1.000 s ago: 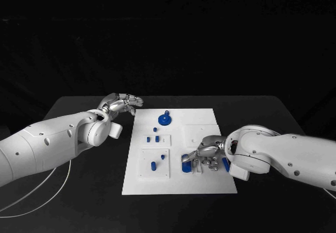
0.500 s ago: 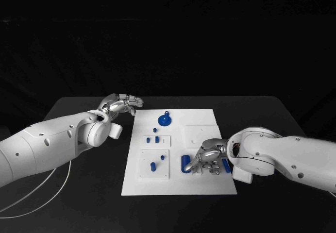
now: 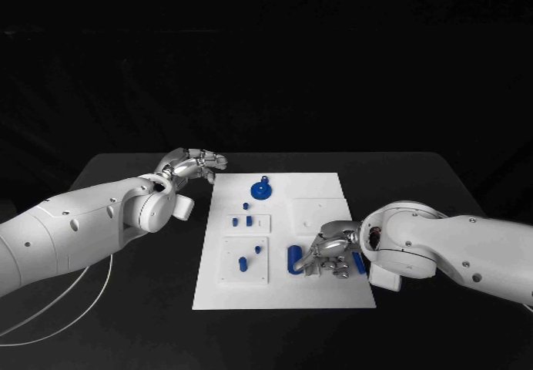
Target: Assemble the parts on the task board
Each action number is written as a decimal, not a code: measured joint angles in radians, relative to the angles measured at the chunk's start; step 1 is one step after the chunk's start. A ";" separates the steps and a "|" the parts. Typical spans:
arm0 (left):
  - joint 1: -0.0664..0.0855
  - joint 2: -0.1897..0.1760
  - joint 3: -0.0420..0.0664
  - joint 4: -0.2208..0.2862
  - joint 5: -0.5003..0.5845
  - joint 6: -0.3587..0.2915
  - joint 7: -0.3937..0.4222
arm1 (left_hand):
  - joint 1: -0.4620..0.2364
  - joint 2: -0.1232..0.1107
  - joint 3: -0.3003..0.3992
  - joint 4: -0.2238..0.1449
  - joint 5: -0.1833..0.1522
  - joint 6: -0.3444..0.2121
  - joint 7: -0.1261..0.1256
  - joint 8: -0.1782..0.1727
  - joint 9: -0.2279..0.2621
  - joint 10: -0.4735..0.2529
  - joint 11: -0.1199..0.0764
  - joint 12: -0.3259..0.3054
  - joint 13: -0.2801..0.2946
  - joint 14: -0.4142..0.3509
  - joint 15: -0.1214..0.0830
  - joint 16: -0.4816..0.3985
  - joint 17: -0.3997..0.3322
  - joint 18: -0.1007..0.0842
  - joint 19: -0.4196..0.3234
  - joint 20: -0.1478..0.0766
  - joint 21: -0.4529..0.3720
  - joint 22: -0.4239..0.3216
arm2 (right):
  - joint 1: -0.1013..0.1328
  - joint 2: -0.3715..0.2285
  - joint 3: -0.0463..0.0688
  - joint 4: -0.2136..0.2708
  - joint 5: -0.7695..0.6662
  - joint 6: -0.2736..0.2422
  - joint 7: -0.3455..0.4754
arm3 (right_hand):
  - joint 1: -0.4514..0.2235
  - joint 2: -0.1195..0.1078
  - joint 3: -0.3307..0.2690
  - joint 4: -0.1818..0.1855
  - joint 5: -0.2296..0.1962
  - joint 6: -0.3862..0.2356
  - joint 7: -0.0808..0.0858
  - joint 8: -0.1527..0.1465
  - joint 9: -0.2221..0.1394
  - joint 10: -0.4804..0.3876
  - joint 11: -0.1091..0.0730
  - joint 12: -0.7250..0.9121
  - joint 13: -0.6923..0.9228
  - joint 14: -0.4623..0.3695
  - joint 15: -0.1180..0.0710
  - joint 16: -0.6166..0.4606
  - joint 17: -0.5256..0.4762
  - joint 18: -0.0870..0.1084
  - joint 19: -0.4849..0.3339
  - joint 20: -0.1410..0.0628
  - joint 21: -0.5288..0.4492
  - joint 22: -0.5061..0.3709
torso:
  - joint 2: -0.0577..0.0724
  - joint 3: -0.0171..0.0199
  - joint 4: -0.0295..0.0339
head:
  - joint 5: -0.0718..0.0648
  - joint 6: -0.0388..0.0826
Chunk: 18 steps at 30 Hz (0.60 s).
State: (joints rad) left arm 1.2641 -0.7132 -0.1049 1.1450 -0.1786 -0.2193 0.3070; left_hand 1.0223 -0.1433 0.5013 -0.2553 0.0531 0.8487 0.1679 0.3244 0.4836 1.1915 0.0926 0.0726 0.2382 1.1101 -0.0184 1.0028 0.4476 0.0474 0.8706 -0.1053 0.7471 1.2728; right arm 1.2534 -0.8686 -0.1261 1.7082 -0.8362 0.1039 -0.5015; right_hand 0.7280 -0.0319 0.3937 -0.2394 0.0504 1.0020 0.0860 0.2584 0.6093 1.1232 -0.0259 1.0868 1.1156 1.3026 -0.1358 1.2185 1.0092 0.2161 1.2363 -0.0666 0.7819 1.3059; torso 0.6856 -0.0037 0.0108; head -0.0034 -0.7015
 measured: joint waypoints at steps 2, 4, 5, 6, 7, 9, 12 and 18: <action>0.000 0.000 0.000 0.000 0.000 0.000 0.000 | 0.000 0.000 0.000 0.000 0.000 0.000 0.000 0.000 0.000 0.000 0.000 0.000 0.000 0.000 0.000 0.000 0.000 0.000 0.000 0.000 0.000 0.001 | 0.000 0.001 0.000 -0.001 0.000 0.001 0.000 | 0.004 0.006 0.049 0.042 0.000 0.001 0.001 0.000 0.001 0.003 -0.003 -0.003 0.000 0.000 0.000 0.000 0.000 0.000 0.000 0.000 0.000 -0.001 | 0.000 -0.0004 0.0000 | 0.000 0.000; 0.000 0.000 0.000 0.000 0.000 0.000 0.000 | 0.000 0.000 0.000 0.000 0.000 0.000 0.000 0.000 0.000 0.000 0.000 0.000 0.000 0.000 0.000 0.000 0.000 0.000 0.000 0.000 0.000 0.001 | 0.000 0.002 0.000 -0.002 0.000 0.001 -0.001 | 0.007 0.003 0.102 0.076 0.000 0.002 0.001 0.000 0.001 0.004 -0.001 -0.004 0.000 0.000 0.000 0.000 0.001 0.000 0.000 0.000 0.000 0.000 | 0.000 -0.0007 0.0002 | 0.000 -0.001; 0.000 0.000 0.000 0.000 0.000 0.000 0.000 | 0.000 0.000 0.000 0.000 0.000 0.000 0.000 0.000 0.000 0.000 0.000 0.000 0.000 0.000 0.000 0.000 0.000 0.000 0.000 0.000 0.000 0.001 | 0.000 0.002 0.000 -0.002 0.000 0.000 -0.002 | 0.013 0.001 0.134 0.095 0.000 0.007 -0.002 0.000 0.001 0.007 0.001 -0.004 0.001 0.000 0.000 0.000 0.001 0.000 0.000 0.000 0.000 0.001 | 0.000 -0.0009 0.0002 | 0.000 -0.001; 0.000 -0.001 0.000 0.000 0.000 0.000 0.000 | 0.000 0.000 0.000 0.000 0.000 0.000 0.000 0.000 0.000 0.000 0.000 0.000 0.000 0.000 0.000 0.000 0.000 0.000 0.000 0.000 0.000 0.001 | 0.000 0.002 0.000 -0.002 0.000 0.000 -0.003 | 0.018 0.000 0.159 0.107 0.000 0.012 -0.003 0.000 0.001 0.014 0.001 -0.004 0.001 0.002 0.001 0.000 0.001 0.000 0.004 0.004 0.000 0.002 | 0.000 -0.0010 0.0004 | 0.001 -0.001; 0.000 -0.001 0.000 0.001 0.000 0.000 0.000 | 0.000 0.000 -0.001 0.001 0.000 0.000 0.000 0.000 0.000 0.000 0.000 0.000 0.000 0.000 0.000 0.000 0.000 0.000 0.000 0.000 0.000 0.001 | 0.000 0.003 0.000 -0.002 0.000 -0.001 -0.004 | 0.024 -0.001 0.183 0.118 0.000 0.014 -0.002 0.000 0.001 0.016 -0.001 -0.004 0.002 0.003 0.001 0.000 0.001 0.000 0.004 0.004 0.000 0.002 | 0.000 -0.0010 0.0005 | 0.002 -0.001; 0.000 -0.002 0.000 0.001 0.000 0.000 0.000 | 0.000 0.000 -0.004 0.004 0.000 0.000 0.000 0.000 0.000 0.000 0.000 0.000 0.000 0.000 0.000 0.000 0.001 0.000 0.000 0.000 0.000 0.001 | 0.000 0.003 0.000 -0.002 0.001 -0.001 -0.005 | 0.037 0.012 0.243 0.146 0.000 0.021 -0.004 0.000 0.001 0.018 -0.003 -0.004 0.003 0.004 0.001 0.000 0.002 0.000 0.004 0.004 0.000 0.002 | 0.000 -0.0010 0.0004 | 0.004 0.001; 0.000 -0.002 0.000 0.001 0.000 0.000 -0.001 | 0.000 0.000 -0.004 0.004 0.000 0.000 0.000 0.000 0.000 0.000 0.000 0.000 0.000 0.000 0.000 0.000 0.001 0.000 0.000 0.000 0.000 0.001 | -0.001 0.005 -0.001 -0.001 0.003 0.000 -0.005 | 0.037 0.012 0.336 0.188 0.000 0.022 -0.003 0.000 0.001 0.026 -0.004 -0.004 0.004 0.006 0.002 0.000 0.004 0.000 0.007 0.007 0.008 0.002 | 0.000 -0.0010 0.0001 | 0.005 0.002; 0.000 -0.003 0.000 0.002 0.000 0.000 -0.001 | 0.000 0.000 -0.004 0.004 0.000 0.000 0.000 0.000 0.000 0.000 0.000 0.000 0.000 0.000 0.000 0.000 0.003 0.000 0.000 0.000 0.000 0.002 | -0.001 0.006 0.000 -0.002 0.006 0.013 -0.008 | 0.032 0.007 0.409 0.179 0.000 0.023 -0.002 0.000 0.004 0.026 -0.004 -0.004 0.007 0.006 0.002 0.000 0.007 0.001 0.007 0.007 0.016 0.002 | 0.000 -0.0008 0.0000 | 0.005 0.005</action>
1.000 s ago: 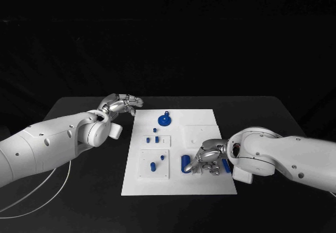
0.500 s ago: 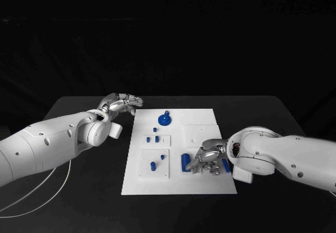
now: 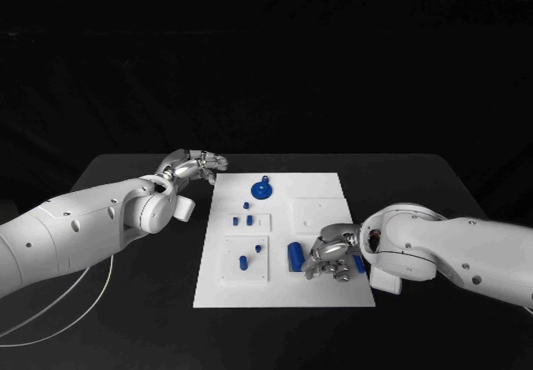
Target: Assemble the parts on the task board
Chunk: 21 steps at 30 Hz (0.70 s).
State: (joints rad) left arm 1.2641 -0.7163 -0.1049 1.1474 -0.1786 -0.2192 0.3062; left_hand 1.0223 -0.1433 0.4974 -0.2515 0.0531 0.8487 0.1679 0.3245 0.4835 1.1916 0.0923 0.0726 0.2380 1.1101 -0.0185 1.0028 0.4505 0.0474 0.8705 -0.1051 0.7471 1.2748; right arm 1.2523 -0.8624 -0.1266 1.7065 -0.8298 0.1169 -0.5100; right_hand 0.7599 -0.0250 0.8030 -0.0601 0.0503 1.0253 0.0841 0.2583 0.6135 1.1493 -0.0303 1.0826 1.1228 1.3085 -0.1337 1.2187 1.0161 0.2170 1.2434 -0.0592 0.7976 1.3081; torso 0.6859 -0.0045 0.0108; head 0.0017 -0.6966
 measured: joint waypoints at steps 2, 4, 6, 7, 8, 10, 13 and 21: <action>0.000 0.000 0.000 0.000 0.000 0.000 0.000 | 0.000 0.000 0.000 0.000 0.000 0.000 0.000 0.000 0.000 0.000 0.000 0.000 0.000 0.000 0.000 0.000 0.000 0.000 0.000 0.000 0.000 0.000 | 0.001 0.000 0.001 0.000 0.001 0.006 -0.001 | -0.013 -0.013 -0.010 -0.016 0.000 0.002 0.001 0.000 0.002 0.004 0.004 0.000 0.001 0.001 0.001 0.000 0.000 0.000 0.004 0.004 0.006 0.000 | 0.000 -0.0001 0.0000 | 0.000 0.000; 0.000 0.000 0.000 0.000 0.000 0.000 0.000 | 0.000 0.000 0.000 0.000 0.000 0.000 0.000 0.000 0.000 0.000 0.000 0.000 0.000 0.000 0.000 0.000 0.000 0.000 0.000 0.000 0.000 0.000 | 0.001 0.000 0.001 0.000 0.001 0.010 -0.002 | -0.023 -0.023 -0.038 -0.044 0.000 0.003 0.000 0.000 0.003 0.004 0.004 0.000 0.002 0.001 0.001 0.000 0.000 0.000 0.004 0.004 0.007 0.000 | 0.000 -0.0001 -0.0001 | 0.000 0.000; 0.000 0.000 0.000 0.001 0.000 0.000 0.000 | 0.000 0.000 0.000 0.000 0.000 0.000 0.000 0.000 0.000 0.000 0.000 0.000 0.000 0.000 0.000 0.000 0.000 0.000 0.000 0.000 0.000 0.000 | 0.001 0.000 0.001 0.000 0.002 0.013 -0.002 | -0.034 -0.034 -0.069 -0.074 0.017 0.004 0.001 0.000 0.003 0.004 0.004 0.000 0.003 0.002 0.002 0.000 0.000 0.001 0.004 0.004 0.008 0.000 | 0.000 0.0000 0.0000 | 0.000 -0.002; 0.000 0.000 0.000 0.001 0.000 0.000 0.000 | 0.000 0.000 0.000 0.000 0.000 0.000 0.000 0.000 0.000 0.000 0.000 0.000 0.000 0.000 0.000 0.000 0.000 0.000 0.000 0.000 0.000 0.000 | 0.001 0.000 0.001 0.000 0.002 0.014 -0.002 | -0.042 -0.042 -0.091 -0.096 0.027 0.004 0.001 0.000 0.004 0.004 0.004 0.000 0.003 0.002 0.002 0.000 0.000 0.001 0.004 0.004 0.012 0.000 | 0.000 0.0000 0.0000 | 0.000 -0.002; 0.000 -0.001 0.000 0.001 0.000 0.000 0.000 | 0.000 0.000 0.000 0.000 0.000 0.000 0.000 0.000 0.000 0.000 0.000 0.000 0.000 0.000 0.000 0.000 0.000 0.000 0.000 0.000 0.000 0.000 | 0.001 0.000 0.001 0.000 0.002 0.016 -0.002 | -0.045 -0.045 -0.105 -0.109 0.027 0.004 0.001 0.000 0.005 0.004 0.004 0.000 0.004 0.002 0.002 0.000 0.000 0.001 0.004 0.004 0.012 0.000 | 0.000 0.0000 0.0000 | -0.001 -0.003; 0.000 -0.001 0.000 0.001 0.000 0.000 0.000 | 0.000 0.000 0.000 0.000 0.000 0.000 0.000 0.000 0.000 0.000 0.000 0.000 0.001 0.000 0.000 0.000 0.001 0.000 0.000 0.000 0.000 0.000 | 0.001 0.000 0.001 0.000 0.002 0.018 -0.002 | -0.057 -0.051 -0.139 -0.130 0.027 0.004 0.001 0.000 0.005 0.004 0.004 0.000 0.004 0.002 0.002 0.000 0.000 0.001 0.003 0.004 0.012 0.000 | 0.000 0.0000 0.0002 | -0.001 -0.004; 0.000 -0.002 0.000 0.001 0.000 0.000 -0.001 | 0.000 0.000 0.000 0.000 0.000 0.000 0.000 0.000 0.000 0.000 0.000 0.000 0.001 0.000 0.000 0.000 0.001 0.000 0.000 0.000 0.000 0.000 | 0.001 -0.001 0.001 0.001 0.002 0.021 -0.002 | -0.073 -0.068 -0.184 -0.161 0.019 0.004 0.001 0.000 0.006 0.004 0.004 0.000 0.006 0.002 0.002 0.000 0.000 0.001 0.003 0.004 0.012 0.000 | 0.000 0.0001 0.0005 | -0.001 -0.004; 0.000 -0.002 0.000 0.000 0.000 0.000 -0.001 | 0.000 0.000 0.000 0.000 0.000 0.000 0.000 0.000 0.000 0.001 -0.002 0.000 0.001 0.000 0.000 0.000 0.001 0.000 0.000 0.000 0.000 0.001 | 0.001 -0.011 0.001 0.011 0.002 0.023 -0.001 | -0.071 -0.077 -0.221 -0.195 0.016 0.004 0.001 0.000 0.007 0.004 0.004 -0.004 0.006 0.003 0.003 0.000 0.000 0.001 0.003 0.004 0.012 0.000 | 0.000 0.0005 0.0004 | 0.001 -0.007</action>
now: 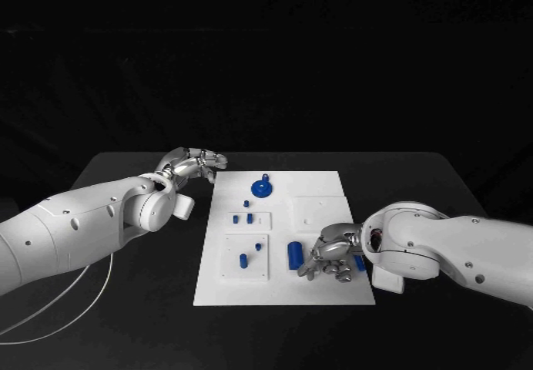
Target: Assemble the parts on the task board
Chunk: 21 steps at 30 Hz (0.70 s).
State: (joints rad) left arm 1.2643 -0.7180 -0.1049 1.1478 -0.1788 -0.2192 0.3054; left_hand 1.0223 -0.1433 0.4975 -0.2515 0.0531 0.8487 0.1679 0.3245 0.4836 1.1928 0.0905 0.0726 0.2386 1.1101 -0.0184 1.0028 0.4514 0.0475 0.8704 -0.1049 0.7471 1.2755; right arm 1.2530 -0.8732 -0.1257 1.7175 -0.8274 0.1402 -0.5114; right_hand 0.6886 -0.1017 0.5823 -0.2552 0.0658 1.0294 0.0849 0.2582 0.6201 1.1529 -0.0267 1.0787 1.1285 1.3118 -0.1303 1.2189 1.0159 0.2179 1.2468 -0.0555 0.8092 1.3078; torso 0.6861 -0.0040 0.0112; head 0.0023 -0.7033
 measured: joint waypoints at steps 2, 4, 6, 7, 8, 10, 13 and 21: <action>0.000 0.000 0.000 0.000 0.000 0.000 0.000 | 0.000 0.000 0.000 0.000 0.000 0.000 0.000 0.000 0.000 0.000 0.000 0.000 0.000 0.000 0.000 0.000 0.001 0.000 0.000 0.000 0.000 0.000 | 0.000 -0.006 0.000 0.004 -0.001 0.000 0.000 | 0.000 0.000 -0.002 -0.002 0.000 0.000 0.000 0.000 0.000 0.000 0.000 0.000 0.000 0.000 0.000 0.000 0.000 0.000 0.000 0.000 0.000 0.000 | 0.000 0.0000 -0.0002 | 0.000 0.000; 0.000 0.000 0.000 0.000 0.000 0.000 0.000 | 0.000 0.000 0.000 0.000 0.000 0.000 0.000 0.000 0.000 0.000 0.000 0.000 0.000 0.000 0.000 0.000 0.001 0.000 0.000 0.000 0.000 0.000 | 0.000 -0.009 0.000 0.007 -0.003 -0.001 0.001 | 0.000 0.000 -0.002 -0.002 0.000 0.000 0.000 0.000 0.000 0.000 0.000 0.000 0.000 0.000 0.000 0.000 0.000 0.000 0.000 0.000 0.000 0.000 | 0.000 0.0001 -0.0003 | 0.000 0.000; 0.000 0.000 0.000 0.000 0.000 0.000 0.000 | 0.000 0.000 0.000 0.000 0.000 0.000 0.000 0.000 0.000 0.000 0.000 0.000 0.000 0.000 0.000 0.000 0.001 0.000 0.000 0.000 0.000 0.000 | 0.000 -0.010 0.000 0.007 -0.008 -0.004 0.001 | 0.000 0.000 -0.005 0.001 0.000 0.000 0.000 0.000 0.000 0.000 0.000 0.000 0.000 0.000 0.000 0.000 0.000 0.000 0.000 0.000 0.000 0.000 | 0.000 0.0003 -0.0004 | 0.000 0.000; 0.000 0.001 0.000 0.000 0.000 0.000 0.000 | 0.000 0.000 0.000 0.000 0.000 0.000 0.000 0.000 0.000 0.000 0.000 0.000 0.000 0.000 0.000 0.000 0.001 0.000 0.000 0.000 0.000 0.000 | 0.000 -0.010 0.000 0.007 -0.009 -0.004 0.001 | 0.000 0.000 -0.005 0.001 0.000 -0.001 -0.001 0.000 0.000 0.000 0.000 0.000 0.000 0.000 0.000 0.000 0.000 0.000 0.000 0.000 0.000 0.000 | 0.000 0.0004 -0.0004 | 0.000 0.000; 0.000 0.001 0.000 0.000 0.000 0.000 0.000 | 0.000 0.000 0.000 0.000 0.000 0.000 0.000 0.000 0.000 0.000 0.000 0.000 0.000 0.000 0.000 0.000 0.001 0.000 0.000 0.000 0.000 0.000 | 0.000 -0.010 0.000 0.006 -0.011 -0.005 0.001 | 0.000 0.000 -0.005 0.001 0.000 -0.001 -0.001 0.000 0.000 0.000 0.000 0.000 0.000 0.000 0.000 0.000 0.000 0.000 0.000 0.000 0.000 0.000 | 0.000 0.0004 -0.0005 | 0.000 0.000; 0.000 0.001 0.000 0.000 0.000 0.000 0.000 | 0.000 0.000 0.000 0.000 0.000 0.000 0.000 0.000 0.000 0.000 0.000 0.000 0.000 0.000 0.000 0.000 0.001 0.000 0.000 0.000 0.000 0.000 | 0.000 -0.007 0.000 0.003 -0.014 -0.007 0.001 | -0.001 0.011 -0.009 0.006 -0.001 -0.001 -0.001 0.000 0.000 0.002 -0.002 0.000 0.001 0.000 0.000 0.000 0.000 0.000 0.000 0.000 0.000 0.000 | 0.000 0.0004 -0.0006 | 0.000 0.001; 0.000 0.001 0.000 0.000 0.000 0.000 -0.001 | 0.000 0.000 0.000 0.000 0.000 0.000 0.000 0.000 0.000 0.000 0.000 0.000 0.000 0.000 0.000 0.000 0.001 0.000 0.000 0.000 0.000 0.000 | 0.000 0.000 0.000 0.000 -0.017 -0.008 0.000 | -0.014 0.054 -0.004 0.032 -0.012 0.001 -0.003 0.000 0.000 0.004 -0.004 -0.004 0.001 0.004 -0.001 0.000 0.000 0.000 0.000 0.000 0.000 0.000 | 0.000 0.0004 -0.0005 | 0.000 0.001; 0.000 0.000 0.000 0.000 0.000 0.000 -0.001 | 0.000 0.000 0.000 0.000 0.000 0.000 0.000 0.000 0.000 0.000 -0.001 0.000 0.000 0.000 0.000 0.000 0.002 0.000 0.005 -0.002 0.000 0.001 | 0.000 0.016 0.000 -0.009 -0.022 -0.011 -0.004 | 0.025 0.073 0.109 0.097 -0.012 0.002 -0.005 0.000 0.000 0.005 -0.005 -0.004 0.003 0.005 -0.001 0.000 0.001 0.000 0.000 0.000 -0.004 0.000 | 0.000 -0.0001 -0.0004 | -0.001 -0.003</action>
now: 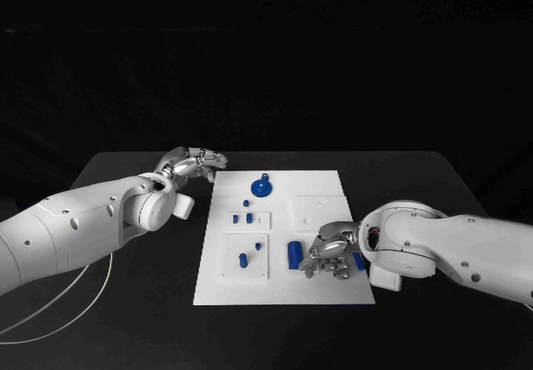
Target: Assemble the parts on the task board
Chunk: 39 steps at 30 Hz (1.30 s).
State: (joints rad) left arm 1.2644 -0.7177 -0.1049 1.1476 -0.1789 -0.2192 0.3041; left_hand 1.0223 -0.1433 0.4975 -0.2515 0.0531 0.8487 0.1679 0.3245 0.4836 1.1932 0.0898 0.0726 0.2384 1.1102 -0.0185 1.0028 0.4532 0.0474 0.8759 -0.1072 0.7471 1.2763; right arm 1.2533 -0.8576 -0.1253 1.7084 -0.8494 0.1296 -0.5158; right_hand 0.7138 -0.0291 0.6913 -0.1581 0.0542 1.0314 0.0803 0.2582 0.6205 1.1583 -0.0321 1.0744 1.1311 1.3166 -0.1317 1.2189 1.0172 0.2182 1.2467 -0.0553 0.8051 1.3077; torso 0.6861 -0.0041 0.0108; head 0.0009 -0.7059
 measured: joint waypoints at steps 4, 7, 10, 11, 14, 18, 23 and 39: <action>0.000 0.000 0.000 0.000 0.000 0.000 0.000 | 0.000 0.000 0.000 0.000 0.000 0.000 0.000 0.000 0.000 0.000 -0.001 0.000 0.001 0.000 0.000 0.000 0.000 0.000 0.000 0.000 0.000 0.000 | 0.000 0.007 0.000 -0.006 -0.001 -0.003 -0.005 | 0.001 -0.001 0.018 0.016 0.000 0.000 0.000 0.005 0.004 0.000 0.000 0.000 0.001 0.001 0.000 0.000 0.000 0.000 0.000 0.000 0.000 0.000 | 0.000 0.0000 0.0004 | 0.000 -0.001; 0.000 0.000 0.000 0.000 0.000 0.000 0.000 | 0.000 0.000 0.000 0.000 0.000 0.000 0.000 0.000 0.000 -0.003 0.001 0.000 0.001 0.000 0.000 0.000 0.000 0.000 0.000 0.000 0.000 0.000 | 0.001 0.012 0.000 -0.009 -0.002 -0.004 -0.008 | 0.005 0.003 0.033 0.030 0.000 0.005 0.001 0.000 0.004 0.000 0.000 0.000 0.001 0.002 0.001 0.000 0.001 0.000 0.000 0.000 0.000 0.000 | 0.000 -0.0004 0.0004 | 0.000 -0.002; 0.000 0.000 0.000 0.000 0.000 0.000 -0.001 | 0.000 0.000 0.000 0.000 0.000 0.000 0.000 0.000 0.000 -0.003 0.001 0.000 0.001 0.000 0.000 0.000 0.000 0.000 0.000 0.000 0.000 0.000 | 0.001 0.016 0.000 -0.011 -0.002 -0.004 -0.009 | 0.005 0.003 0.059 0.046 0.000 0.006 0.002 0.000 0.004 0.003 0.003 0.000 0.003 0.003 0.001 0.000 0.001 0.000 0.000 0.000 0.000 0.000 | 0.000 -0.0004 0.0005 | 0.001 -0.004; 0.000 0.000 0.000 0.000 0.000 0.000 -0.001 | 0.000 0.000 0.000 0.000 0.000 0.000 0.000 0.000 0.000 -0.004 0.001 0.000 0.001 0.000 0.000 0.000 0.001 0.000 0.000 0.000 0.000 0.000 | 0.001 0.016 0.000 -0.011 -0.002 -0.004 -0.009 | 0.004 0.004 0.064 0.049 0.000 0.006 0.002 0.000 0.004 0.003 0.003 0.000 0.003 0.003 0.001 0.000 0.001 0.000 0.000 0.000 0.000 0.000 | 0.000 -0.0004 0.0005 | 0.001 -0.004; 0.000 0.000 0.000 0.000 0.000 0.000 -0.001 | 0.000 0.000 0.000 0.000 0.000 0.000 0.000 0.000 0.000 -0.004 0.001 0.000 0.001 0.000 0.000 0.000 0.001 0.000 0.000 0.000 0.000 0.000 | 0.001 0.016 0.000 -0.011 -0.002 -0.004 -0.009 | 0.001 0.007 0.072 0.053 0.000 0.006 0.002 0.000 0.003 0.003 0.003 0.000 0.003 0.003 0.001 0.000 0.001 0.000 0.000 0.000 0.000 0.000 | 0.000 -0.0004 0.0005 | 0.001 -0.004; 0.000 0.000 0.000 0.000 0.000 0.000 -0.001 | 0.000 0.000 0.000 0.000 0.000 0.000 0.000 0.000 0.000 -0.004 0.001 0.000 0.001 0.000 0.000 0.000 0.001 0.000 0.000 0.000 0.000 0.000 | 0.001 0.011 0.001 -0.007 -0.002 -0.004 -0.008 | 0.001 0.007 0.083 0.042 0.000 0.007 0.001 -0.008 0.001 0.003 0.003 0.000 0.004 0.003 0.001 0.000 0.002 0.002 0.000 0.000 0.000 0.000 | 0.000 -0.0004 0.0005 | 0.001 -0.004; 0.000 0.000 0.000 0.000 0.000 0.000 -0.001 | 0.000 0.000 0.000 0.000 0.000 0.000 0.000 0.000 0.000 -0.004 0.001 0.000 0.001 0.000 0.000 0.000 0.001 0.000 0.000 0.000 0.000 0.001 | 0.000 -0.005 0.001 0.003 -0.001 -0.003 -0.001 | 0.006 0.001 0.059 0.005 0.008 0.007 0.000 -0.007 0.003 0.003 0.003 0.000 0.005 0.003 0.001 0.000 0.002 0.004 0.000 0.000 0.005 0.000 | 0.000 -0.0004 0.0004 | 0.001 -0.003; 0.000 0.004 0.000 -0.006 0.000 0.000 -0.002 | 0.000 0.000 0.000 0.000 0.000 0.000 0.000 0.000 0.000 -0.003 0.001 0.000 0.000 0.000 0.000 0.000 0.002 0.000 0.000 0.000 0.000 0.000 | 0.031 -0.057 0.051 -0.015 0.011 -0.003 0.053 | -0.012 -0.055 -0.096 -0.117 0.076 0.000 0.007 -0.007 0.006 0.003 0.004 -0.004 0.013 0.002 0.002 -0.005 0.001 0.004 0.000 0.000 0.005 0.000 | -0.001 0.0009 -0.0016 | -0.006 0.008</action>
State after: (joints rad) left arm 1.2646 -0.7137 -0.1049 1.1415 -0.1790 -0.2187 0.3021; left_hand 1.0223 -0.1433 0.4975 -0.2515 0.0531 0.8487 0.1678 0.3245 0.4835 1.1897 0.0906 0.0726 0.2389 1.1102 -0.0185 1.0028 0.4549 0.0474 0.8757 -0.1068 0.7471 1.2768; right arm 1.2846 -0.9148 -0.0740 1.6931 -0.8382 0.1266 -0.4624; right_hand 0.7022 -0.0837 0.5953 -0.2752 0.1298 1.0314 0.0871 0.2517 0.6262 1.1616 -0.0286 1.0706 1.1441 1.3190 -0.1300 1.2140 1.0177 0.2225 1.2465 -0.0551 0.8105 1.3075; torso 0.6850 -0.0033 0.0092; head -0.0049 -0.6977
